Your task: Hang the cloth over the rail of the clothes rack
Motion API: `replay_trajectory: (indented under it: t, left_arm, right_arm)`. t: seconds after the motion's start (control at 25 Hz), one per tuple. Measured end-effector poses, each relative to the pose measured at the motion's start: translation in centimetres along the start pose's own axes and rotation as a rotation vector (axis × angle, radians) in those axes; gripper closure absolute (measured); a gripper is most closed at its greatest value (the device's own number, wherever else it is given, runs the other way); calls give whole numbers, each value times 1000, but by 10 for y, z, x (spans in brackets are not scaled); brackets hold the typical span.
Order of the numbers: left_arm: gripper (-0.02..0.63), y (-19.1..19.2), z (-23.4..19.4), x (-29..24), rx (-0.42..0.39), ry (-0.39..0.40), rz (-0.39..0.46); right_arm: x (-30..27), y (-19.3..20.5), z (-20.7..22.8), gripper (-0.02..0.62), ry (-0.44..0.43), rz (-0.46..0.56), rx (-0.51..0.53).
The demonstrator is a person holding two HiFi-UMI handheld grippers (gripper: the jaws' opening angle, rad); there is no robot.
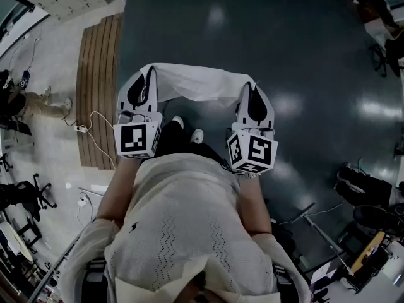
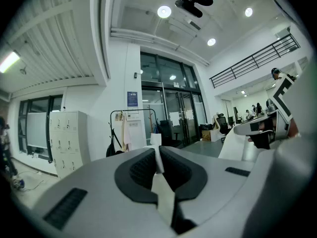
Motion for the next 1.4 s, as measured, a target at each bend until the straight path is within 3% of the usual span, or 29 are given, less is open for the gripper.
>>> replay_trajectory:
  t: [0.28, 0.6, 0.8, 1.04, 1.4]
  left_arm:
    - [588, 10, -13, -43, 28, 20, -7]
    - [588, 13, -39, -166, 68, 36, -25]
    - [588, 16, -74, -246, 105, 44, -31]
    - [588, 2, -104, -315, 124, 79, 52]
    - [588, 23, -121, -352, 92, 59, -62]
  right_arm:
    - [-39, -1, 5, 561, 22, -22, 13]
    - [-153, -17, 45, 561, 65, -88, 21]
    - [-235, -34, 45, 561, 72, -109, 42]
    - [-304, -51, 41, 561, 90, -96, 45]
    - [-361, -54, 53, 561, 66, -120, 61]
Point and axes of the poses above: the fingertips, and each gripper's own axes: x backward along the fingers, z to its right, y out of its underside, the point moved 1 cm from there along x, backward along the fingers, and after that the axes turned 5 degrees about -y, right-handed, at the moved point
